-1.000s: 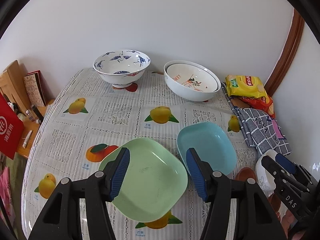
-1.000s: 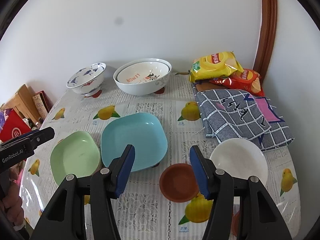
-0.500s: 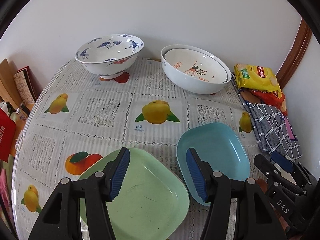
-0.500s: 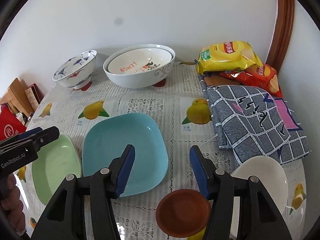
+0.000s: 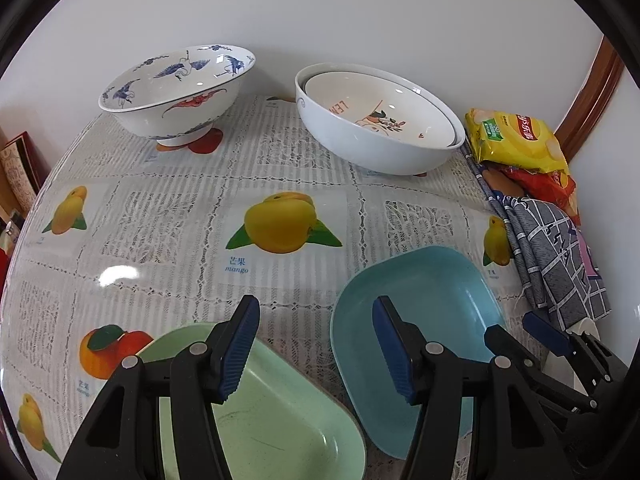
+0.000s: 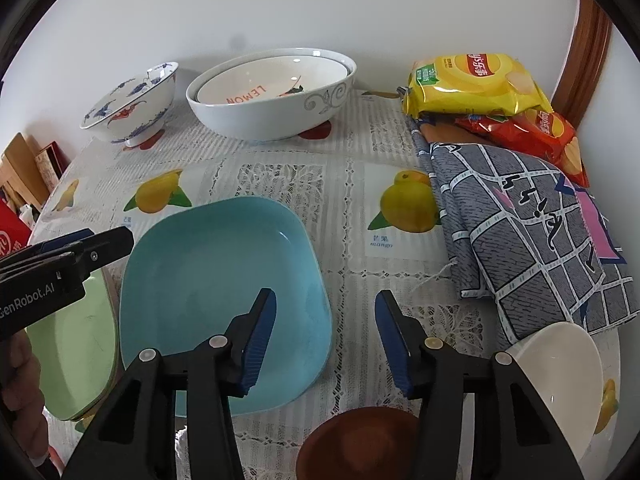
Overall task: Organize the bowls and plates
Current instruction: 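Move both grippers toward the rim of the teal plate, then close both grippers on the teal plate rim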
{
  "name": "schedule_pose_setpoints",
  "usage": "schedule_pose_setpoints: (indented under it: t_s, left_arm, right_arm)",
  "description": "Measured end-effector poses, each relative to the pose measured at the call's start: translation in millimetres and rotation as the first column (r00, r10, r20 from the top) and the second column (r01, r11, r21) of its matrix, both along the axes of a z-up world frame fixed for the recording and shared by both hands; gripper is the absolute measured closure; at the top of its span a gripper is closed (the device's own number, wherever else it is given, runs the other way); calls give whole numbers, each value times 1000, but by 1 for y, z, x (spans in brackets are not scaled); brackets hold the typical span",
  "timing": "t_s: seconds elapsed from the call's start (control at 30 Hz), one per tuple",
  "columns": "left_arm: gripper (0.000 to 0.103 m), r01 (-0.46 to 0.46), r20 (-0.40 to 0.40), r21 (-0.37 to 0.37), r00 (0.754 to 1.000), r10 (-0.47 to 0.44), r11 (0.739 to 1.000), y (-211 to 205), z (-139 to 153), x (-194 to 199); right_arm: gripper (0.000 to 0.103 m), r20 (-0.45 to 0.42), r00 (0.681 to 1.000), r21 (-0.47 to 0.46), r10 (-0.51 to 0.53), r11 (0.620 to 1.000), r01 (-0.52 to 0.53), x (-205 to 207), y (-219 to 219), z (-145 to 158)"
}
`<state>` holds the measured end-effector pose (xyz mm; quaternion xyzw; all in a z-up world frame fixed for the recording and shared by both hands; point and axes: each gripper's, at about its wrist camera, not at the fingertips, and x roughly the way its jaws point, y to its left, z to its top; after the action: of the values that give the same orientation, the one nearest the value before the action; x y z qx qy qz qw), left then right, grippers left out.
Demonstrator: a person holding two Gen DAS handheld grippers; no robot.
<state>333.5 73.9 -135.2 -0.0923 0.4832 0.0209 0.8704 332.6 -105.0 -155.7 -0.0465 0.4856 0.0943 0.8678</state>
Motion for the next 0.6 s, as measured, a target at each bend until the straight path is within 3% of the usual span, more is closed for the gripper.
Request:
schedule_pose_setpoints:
  t_s: [0.4, 0.6]
  left_arm:
    - [48, 53, -29, -23, 998, -54, 998, -13, -20, 20]
    - [65, 68, -52, -23, 996, -70, 997, -16, -28, 22]
  right_arm:
    - [56, -37, 999, -20, -2, 1000, 1, 6, 3, -10]
    - [71, -74, 997, -25, -8, 1000, 6, 11, 4, -17]
